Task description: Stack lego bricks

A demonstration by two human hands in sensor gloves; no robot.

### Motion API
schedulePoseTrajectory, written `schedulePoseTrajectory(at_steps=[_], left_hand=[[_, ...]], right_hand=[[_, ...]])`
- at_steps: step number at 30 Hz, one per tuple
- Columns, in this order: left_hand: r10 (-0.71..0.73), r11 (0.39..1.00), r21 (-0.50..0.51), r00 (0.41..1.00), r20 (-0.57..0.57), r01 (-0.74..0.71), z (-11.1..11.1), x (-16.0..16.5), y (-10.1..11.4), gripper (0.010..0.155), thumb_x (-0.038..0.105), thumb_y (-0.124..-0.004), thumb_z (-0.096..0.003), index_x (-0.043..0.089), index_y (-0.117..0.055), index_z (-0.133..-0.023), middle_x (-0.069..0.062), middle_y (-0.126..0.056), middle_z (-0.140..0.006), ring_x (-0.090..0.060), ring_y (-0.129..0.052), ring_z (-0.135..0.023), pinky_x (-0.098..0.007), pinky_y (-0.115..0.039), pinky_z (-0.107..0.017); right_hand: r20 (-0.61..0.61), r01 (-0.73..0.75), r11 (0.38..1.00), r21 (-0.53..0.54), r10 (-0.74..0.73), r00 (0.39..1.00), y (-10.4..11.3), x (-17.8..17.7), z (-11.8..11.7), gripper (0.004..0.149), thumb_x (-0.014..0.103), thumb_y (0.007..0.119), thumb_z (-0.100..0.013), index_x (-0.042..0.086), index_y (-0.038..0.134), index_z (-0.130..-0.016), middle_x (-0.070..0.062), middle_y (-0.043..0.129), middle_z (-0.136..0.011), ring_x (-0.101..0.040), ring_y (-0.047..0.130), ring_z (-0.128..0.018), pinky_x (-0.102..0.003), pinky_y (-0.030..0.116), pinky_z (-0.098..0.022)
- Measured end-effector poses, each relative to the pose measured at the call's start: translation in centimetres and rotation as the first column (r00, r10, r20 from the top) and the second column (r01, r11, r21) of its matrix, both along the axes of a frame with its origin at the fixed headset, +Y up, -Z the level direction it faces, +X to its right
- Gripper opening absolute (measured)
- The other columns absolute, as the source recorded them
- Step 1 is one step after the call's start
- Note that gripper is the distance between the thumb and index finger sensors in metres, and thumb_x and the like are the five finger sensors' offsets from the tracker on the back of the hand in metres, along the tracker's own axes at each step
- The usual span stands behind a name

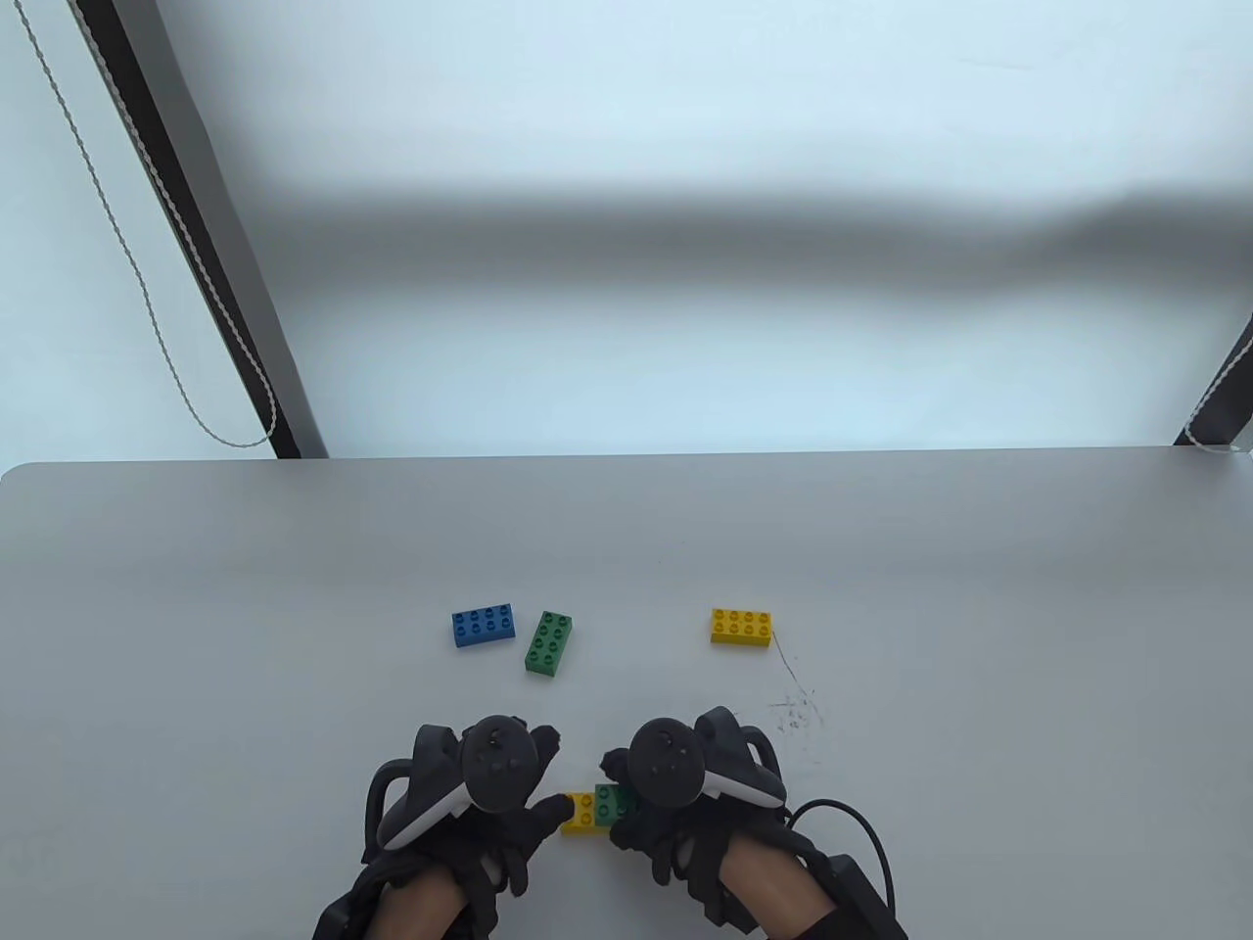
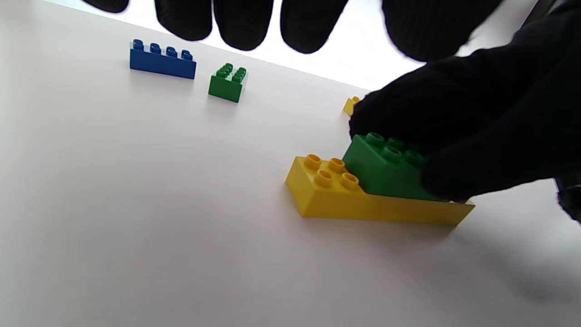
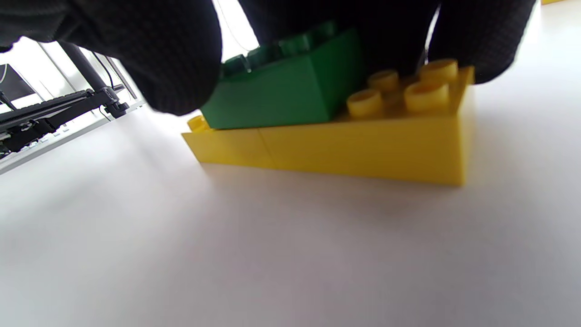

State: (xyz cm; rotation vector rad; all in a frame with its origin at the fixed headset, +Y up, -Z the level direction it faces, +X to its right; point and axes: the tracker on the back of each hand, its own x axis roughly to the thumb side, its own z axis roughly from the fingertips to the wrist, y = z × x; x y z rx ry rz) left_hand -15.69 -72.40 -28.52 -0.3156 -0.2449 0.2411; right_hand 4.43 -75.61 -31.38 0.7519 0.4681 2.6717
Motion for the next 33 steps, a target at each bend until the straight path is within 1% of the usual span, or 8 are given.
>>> schedulePoseTrajectory(at_steps=[3, 7, 10, 14, 17, 22, 26, 33], left_hand=[[0.001, 1.000, 0.000, 1.000, -0.002, -0.001, 0.0, 0.0, 0.0, 0.075, 0.060, -0.071, -0.0402, 0.028, -0.054, -0.106, -0.011, -0.049, -0.117, -0.040, -0.047, -0.106, -0.068, -0.045, -0.072], [0.001, 1.000, -0.002, 1.000, -0.002, -0.001, 0.0, -0.1, 0.0, 0.075, 0.060, -0.071, -0.0402, 0.028, -0.054, -0.106, -0.011, -0.049, -0.117, -0.040, -0.047, -0.106, -0.068, -0.045, -0.072], [-0.003, 1.000, -0.001, 1.000, 0.001, 0.003, 0.0, 0.0, 0.0, 0.075, 0.060, -0.071, -0.0402, 0.028, -0.054, -0.106, -0.011, -0.050, -0.117, -0.040, -0.047, -0.106, -0.068, -0.045, -0.072], [-0.007, 1.000, -0.003, 1.000, 0.004, 0.007, -0.1, 0.0, 0.1, 0.075, 0.060, -0.071, -0.0403, 0.028, -0.054, -0.106, -0.011, -0.050, -0.117, -0.040, -0.048, -0.106, -0.068, -0.045, -0.072], [-0.007, 1.000, 0.001, 1.000, 0.002, 0.007, -0.1, -0.1, 0.1, 0.075, 0.060, -0.071, -0.0402, 0.028, -0.054, -0.106, -0.011, -0.049, -0.117, -0.040, -0.048, -0.106, -0.068, -0.045, -0.072], [-0.007, 1.000, 0.003, 1.000, -0.001, 0.007, -0.1, -0.1, 0.2, 0.075, 0.060, -0.071, -0.0403, 0.029, -0.054, -0.106, -0.011, -0.050, -0.117, -0.040, -0.048, -0.106, -0.068, -0.045, -0.072], [-0.006, 1.000, 0.003, 1.000, -0.003, 0.006, -0.2, -0.2, 0.2, 0.075, 0.060, -0.071, -0.0403, 0.028, -0.054, -0.106, -0.011, -0.049, -0.117, -0.040, -0.048, -0.106, -0.068, -0.045, -0.072], [-0.002, 1.000, 0.005, 1.000, -0.010, 0.002, -0.3, -0.4, 0.3, 0.075, 0.060, -0.071, -0.0403, 0.028, -0.054, -0.106, -0.011, -0.049, -0.117, -0.040, -0.048, -0.106, -0.068, -0.045, -0.072]], right_hand=[[0.028, 0.048, 0.996, -0.079, -0.046, 0.999, 0.5, 0.6, -1.0, 0.077, 0.046, 0.089, -0.033, 0.009, 0.062, -0.095, -0.019, 0.079, -0.091, -0.045, 0.088, -0.074, -0.061, 0.076, -0.052], [0.081, 0.073, 0.993, -0.095, -0.066, 0.995, 1.2, 2.0, -2.8, 0.078, 0.045, 0.089, -0.033, 0.008, 0.061, -0.095, -0.019, 0.078, -0.091, -0.045, 0.088, -0.074, -0.062, 0.076, -0.052], [0.123, 0.040, 0.997, -0.068, -0.031, 0.992, 1.7, 3.1, -4.5, 0.078, 0.045, 0.089, -0.033, 0.008, 0.061, -0.095, -0.019, 0.078, -0.092, -0.045, 0.088, -0.074, -0.062, 0.076, -0.052], [0.171, -0.054, 0.998, 0.016, 0.051, 0.984, 2.3, 4.5, -6.6, 0.078, 0.045, 0.090, -0.033, 0.008, 0.061, -0.095, -0.019, 0.077, -0.092, -0.045, 0.088, -0.075, -0.062, 0.076, -0.052], [0.217, -0.147, 0.985, 0.085, 0.126, 0.968, 2.6, 5.5, -8.5, 0.078, 0.045, 0.090, -0.032, 0.009, 0.061, -0.095, -0.018, 0.077, -0.093, -0.044, 0.087, -0.076, -0.062, 0.075, -0.053], [0.278, -0.245, 0.951, 0.188, 0.188, 0.942, 2.7, 6.4, -10.8, 0.077, 0.044, 0.091, -0.032, 0.011, 0.061, -0.095, -0.017, 0.076, -0.093, -0.043, 0.087, -0.077, -0.061, 0.076, -0.054], [0.307, -0.303, 0.929, 0.214, 0.231, 0.923, 2.6, 6.6, -12.2, 0.077, 0.044, 0.091, -0.032, 0.012, 0.061, -0.095, -0.016, 0.076, -0.093, -0.042, 0.087, -0.077, -0.061, 0.076, -0.054], [0.346, -0.367, 0.912, 0.183, 0.289, 0.893, 1.2, 6.7, -14.3, 0.076, 0.043, 0.091, -0.031, 0.012, 0.062, -0.094, -0.016, 0.076, -0.094, -0.042, 0.087, -0.078, -0.060, 0.076, -0.054]])
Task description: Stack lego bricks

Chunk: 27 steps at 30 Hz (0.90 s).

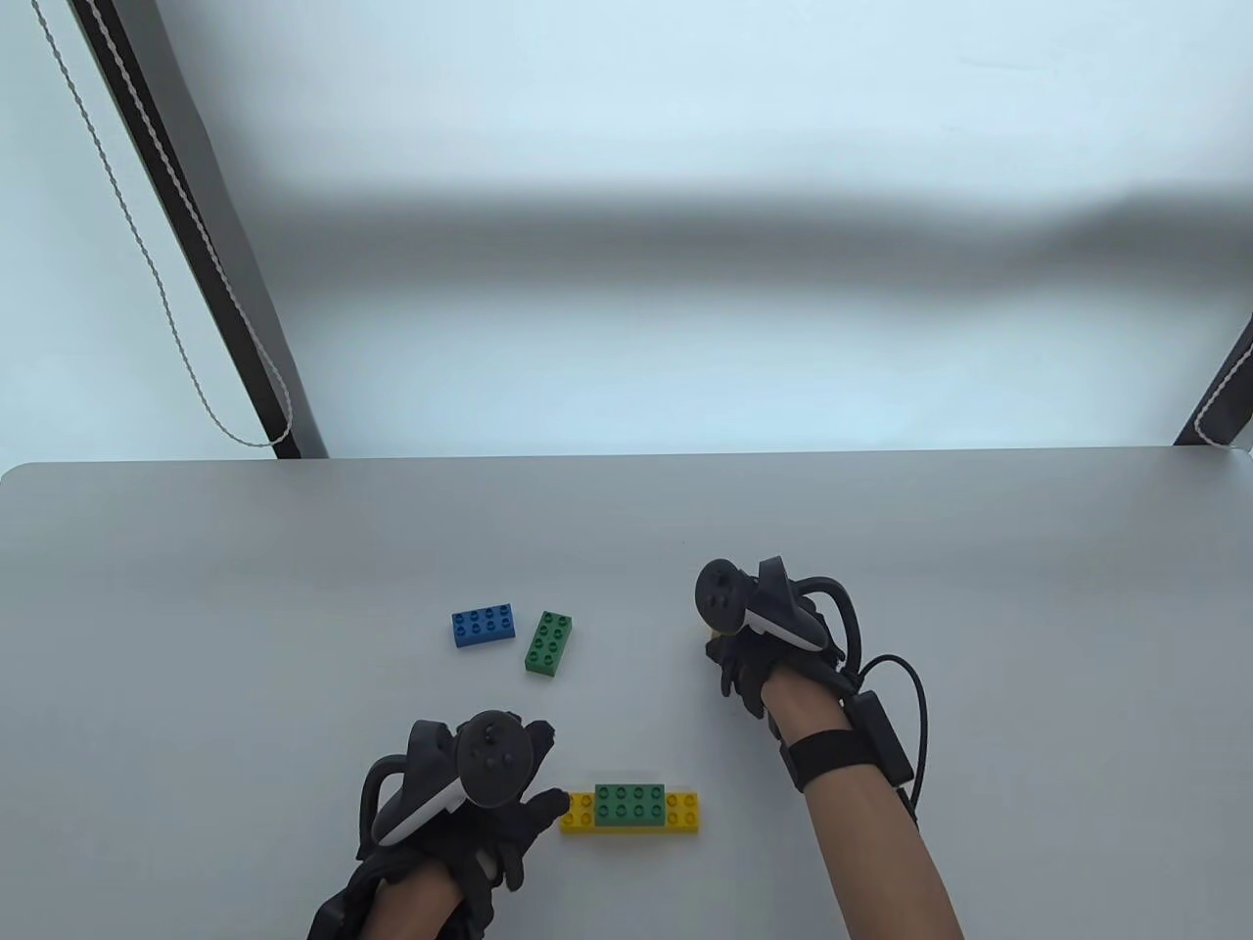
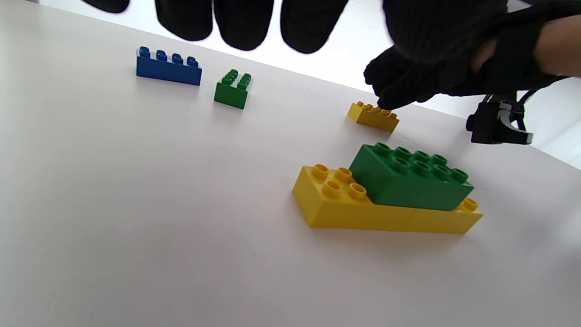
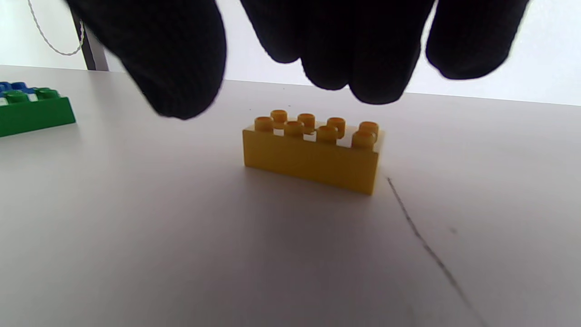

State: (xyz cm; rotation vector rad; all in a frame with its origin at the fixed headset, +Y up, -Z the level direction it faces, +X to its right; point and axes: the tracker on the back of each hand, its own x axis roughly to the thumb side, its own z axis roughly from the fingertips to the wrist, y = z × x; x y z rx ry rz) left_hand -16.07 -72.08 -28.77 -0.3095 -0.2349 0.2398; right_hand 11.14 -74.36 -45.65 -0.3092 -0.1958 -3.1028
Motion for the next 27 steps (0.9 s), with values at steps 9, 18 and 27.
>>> schedulePoseTrajectory(at_steps=[9, 18, 27], left_hand=[[0.011, 1.000, 0.006, 1.000, -0.009, -0.011, -0.2, -0.4, 0.3, 0.075, 0.060, -0.071, -0.0403, 0.028, -0.054, -0.106, -0.011, -0.049, -0.117, -0.040, -0.048, -0.106, -0.068, -0.045, -0.072], [0.018, 1.000, 0.009, 1.000, -0.016, -0.018, -0.3, -0.6, 0.4, 0.075, 0.060, -0.071, -0.0404, 0.028, -0.054, -0.106, -0.011, -0.049, -0.117, -0.040, -0.048, -0.106, -0.068, -0.045, -0.072], [0.014, 1.000, 0.005, 1.000, -0.017, -0.013, -0.3, -0.6, 0.4, 0.075, 0.060, -0.071, -0.0404, 0.028, -0.054, -0.106, -0.011, -0.049, -0.117, -0.040, -0.048, -0.106, -0.068, -0.045, -0.072]], right_hand=[[0.056, -0.053, 0.998, -0.022, 0.054, 0.997, -1.7, 0.1, -1.4, 0.073, 0.039, 0.091, -0.032, 0.014, 0.063, -0.094, -0.016, 0.074, -0.095, -0.042, 0.085, -0.080, -0.060, 0.076, -0.055], [0.084, -0.046, 0.998, -0.033, 0.048, 0.995, -2.3, 0.3, -1.8, 0.069, 0.036, 0.091, -0.032, 0.014, 0.065, -0.093, -0.015, 0.077, -0.093, -0.041, 0.087, -0.079, -0.060, 0.077, -0.054], [0.097, -0.026, 1.000, -0.019, 0.027, 0.995, -2.6, 0.7, -1.5, 0.066, 0.030, 0.091, -0.031, 0.015, 0.067, -0.091, -0.013, 0.079, -0.091, -0.039, 0.088, -0.077, -0.059, 0.078, -0.053]])
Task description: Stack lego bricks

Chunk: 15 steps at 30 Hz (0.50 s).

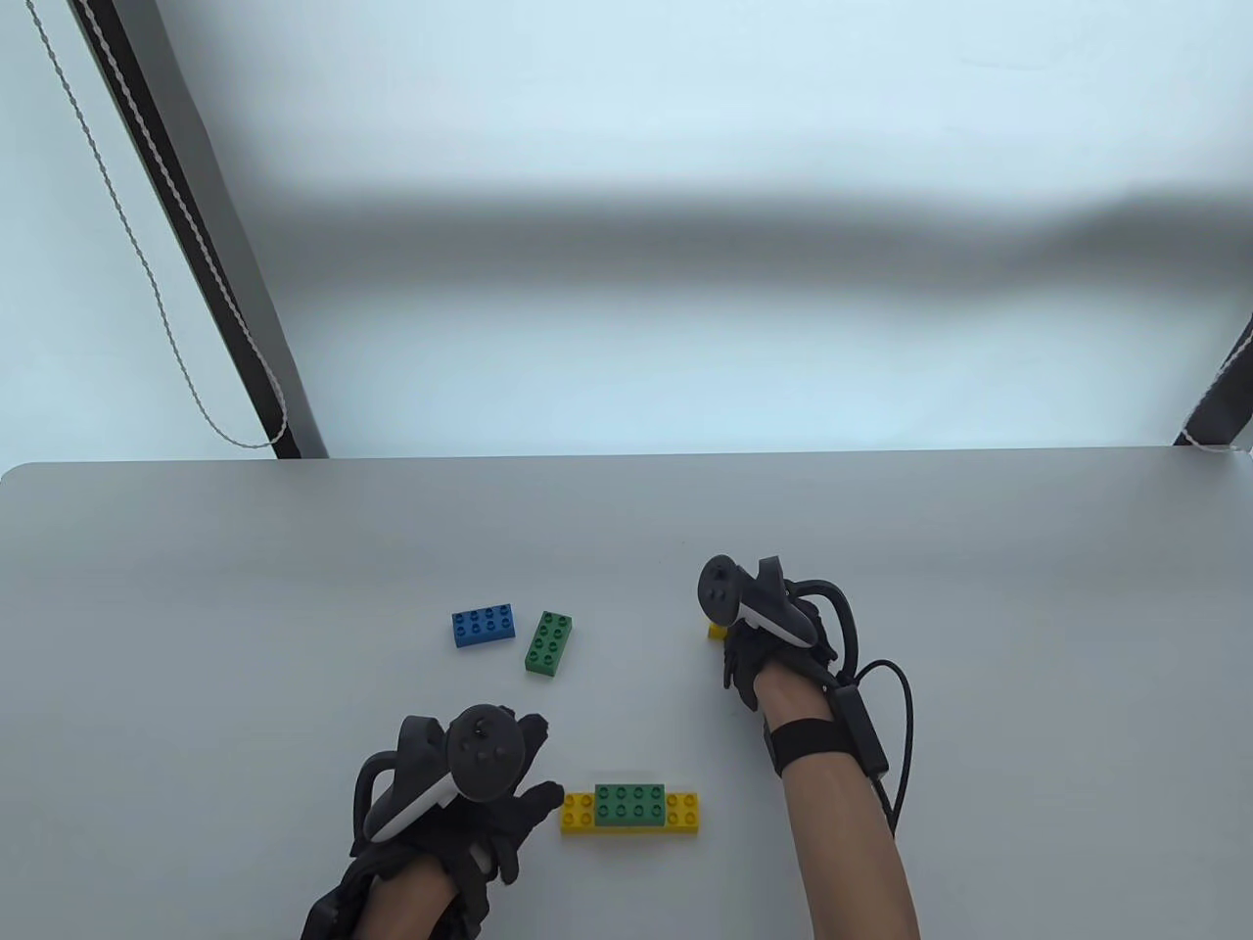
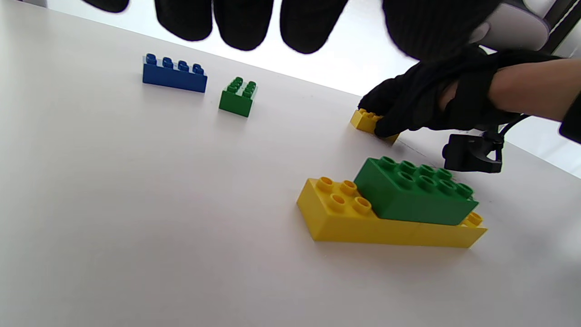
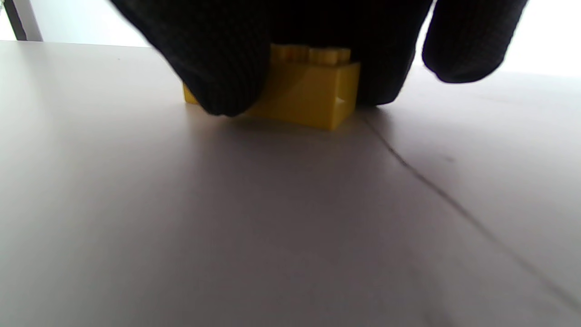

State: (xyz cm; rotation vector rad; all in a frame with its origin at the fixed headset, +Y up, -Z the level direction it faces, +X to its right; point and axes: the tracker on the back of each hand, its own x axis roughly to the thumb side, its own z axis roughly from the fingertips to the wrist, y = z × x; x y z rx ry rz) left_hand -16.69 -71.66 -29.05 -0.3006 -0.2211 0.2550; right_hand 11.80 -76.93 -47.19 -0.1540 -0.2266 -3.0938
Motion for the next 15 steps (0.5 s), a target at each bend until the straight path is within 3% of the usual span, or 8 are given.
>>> schedulePoseTrajectory(at_steps=[7, 15], left_hand=[[0.000, 1.000, -0.005, 1.000, -0.003, 0.000, -0.1, -0.1, 0.0, 0.075, 0.060, -0.071, -0.0404, 0.028, -0.054, -0.106, -0.011, -0.049, -0.117, -0.040, -0.048, -0.106, -0.068, -0.045, -0.072], [0.007, 1.000, 0.007, 1.000, 0.011, -0.007, 0.0, 0.2, 0.0, 0.075, 0.060, -0.071, -0.0403, 0.028, -0.055, -0.106, -0.011, -0.050, -0.117, -0.040, -0.048, -0.106, -0.068, -0.045, -0.072]], right_hand=[[-0.019, -0.008, 1.000, 0.024, 0.009, 1.000, 0.7, 0.7, 0.7, 0.065, 0.030, 0.092, -0.031, 0.015, 0.067, -0.090, -0.011, 0.081, -0.089, -0.038, 0.090, -0.076, -0.058, 0.079, -0.053], [-0.070, 0.019, 0.998, 0.057, -0.015, 0.997, 2.5, 1.9, 3.1, 0.065, 0.031, 0.091, -0.031, 0.015, 0.067, -0.090, -0.012, 0.081, -0.089, -0.038, 0.090, -0.075, -0.058, 0.079, -0.053]])
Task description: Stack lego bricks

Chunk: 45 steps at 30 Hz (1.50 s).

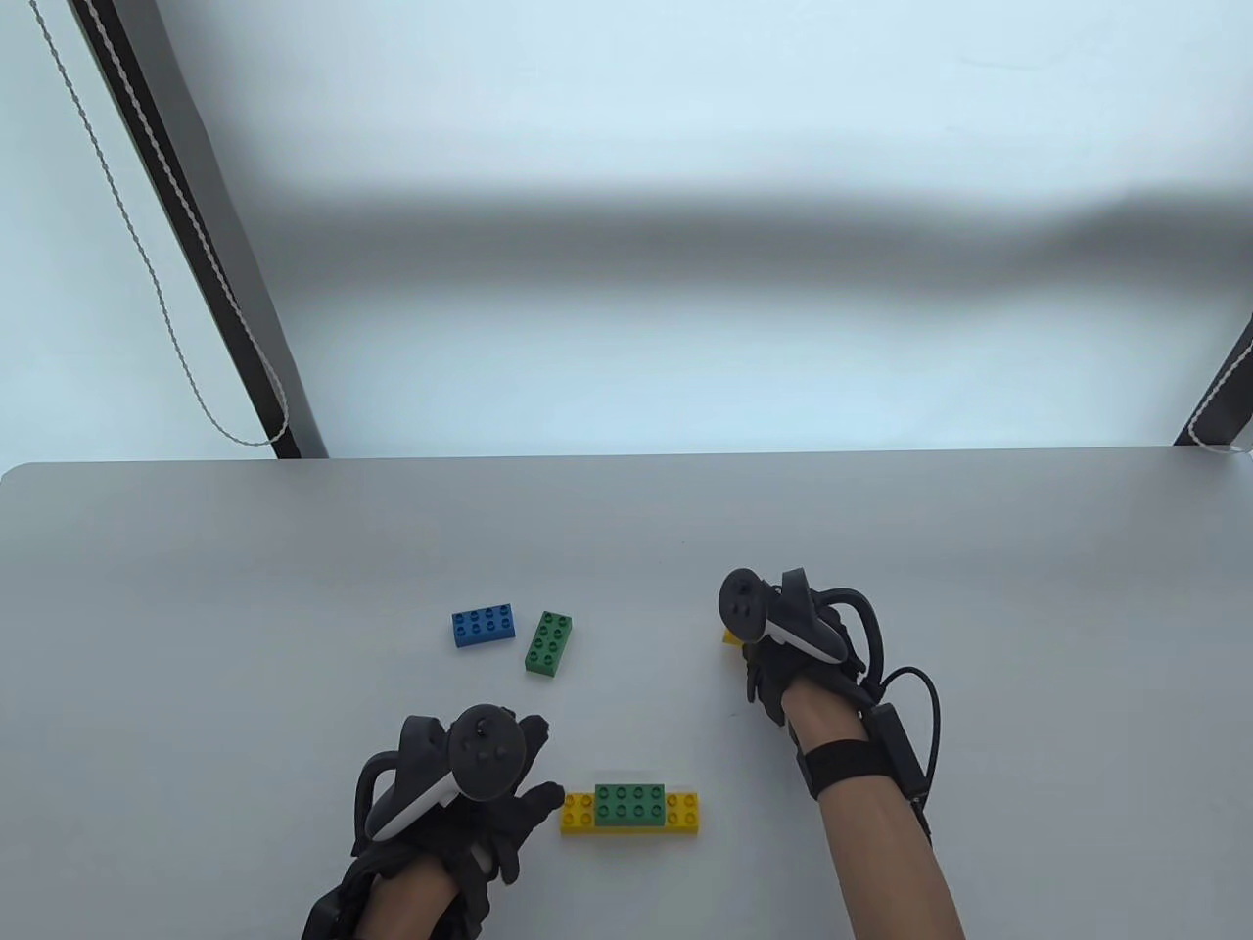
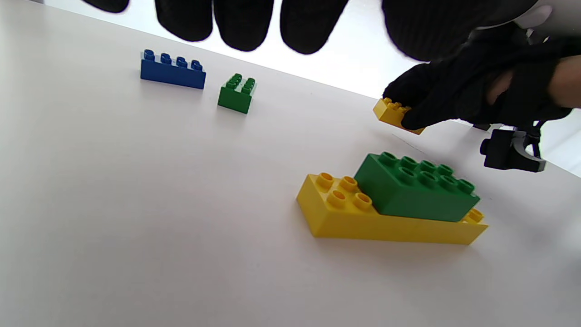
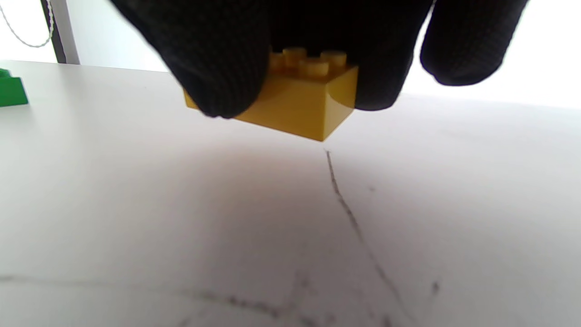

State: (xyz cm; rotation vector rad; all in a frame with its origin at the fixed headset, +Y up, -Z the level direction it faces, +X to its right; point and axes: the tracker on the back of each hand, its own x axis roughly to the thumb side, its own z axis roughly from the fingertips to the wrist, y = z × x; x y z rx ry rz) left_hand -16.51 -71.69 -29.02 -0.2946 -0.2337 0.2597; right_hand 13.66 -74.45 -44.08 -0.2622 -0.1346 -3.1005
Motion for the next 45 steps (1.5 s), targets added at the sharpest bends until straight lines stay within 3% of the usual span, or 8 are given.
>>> schedulePoseTrajectory(at_steps=[13, 27, 31, 45], left_hand=[[0.023, 0.999, 0.043, 1.000, 0.020, -0.024, 0.3, 0.6, 0.1, 0.074, 0.059, -0.071, -0.0401, 0.028, -0.057, -0.105, -0.011, -0.053, -0.116, -0.039, -0.050, -0.106, -0.067, -0.046, -0.072], [0.040, 0.996, 0.075, 0.999, 0.017, -0.041, 0.4, 0.6, 0.0, 0.073, 0.058, -0.072, -0.0403, 0.028, -0.058, -0.105, -0.010, -0.054, -0.116, -0.039, -0.051, -0.105, -0.068, -0.047, -0.072], [0.043, 0.996, 0.084, 0.999, 0.017, -0.044, 0.4, 0.6, -0.1, 0.072, 0.057, -0.072, -0.0403, 0.027, -0.059, -0.104, -0.010, -0.055, -0.115, -0.039, -0.052, -0.105, -0.068, -0.047, -0.072], [0.017, 0.996, 0.091, 0.999, 0.036, -0.021, 0.7, 1.2, -0.4, 0.072, 0.057, -0.072, -0.0403, 0.027, -0.060, -0.104, -0.010, -0.056, -0.115, -0.038, -0.053, -0.105, -0.068, -0.047, -0.072]], right_hand=[[-0.093, 0.097, 0.995, 0.031, -0.094, 0.991, 2.3, 1.3, 6.2, 0.066, 0.032, 0.091, -0.032, 0.014, 0.067, -0.090, -0.012, 0.081, -0.089, -0.038, 0.090, -0.075, -0.058, 0.078, -0.053], [-0.199, 0.170, 0.985, 0.031, -0.161, 0.967, 3.7, -0.1, 12.0, 0.065, 0.030, 0.091, -0.032, 0.014, 0.067, -0.091, -0.012, 0.081, -0.089, -0.039, 0.089, -0.074, -0.059, 0.077, -0.054], [-0.210, 0.249, 0.968, 0.009, -0.242, 0.947, 3.3, -0.4, 13.5, 0.065, 0.030, 0.091, -0.032, 0.015, 0.068, -0.091, -0.012, 0.081, -0.089, -0.039, 0.089, -0.075, -0.059, 0.077, -0.054], [-0.252, 0.234, 0.969, -0.080, -0.247, 0.936, 0.4, -0.9, 15.0, 0.065, 0.030, 0.092, -0.031, 0.015, 0.069, -0.090, -0.012, 0.082, -0.088, -0.039, 0.090, -0.074, -0.059, 0.076, -0.054]])
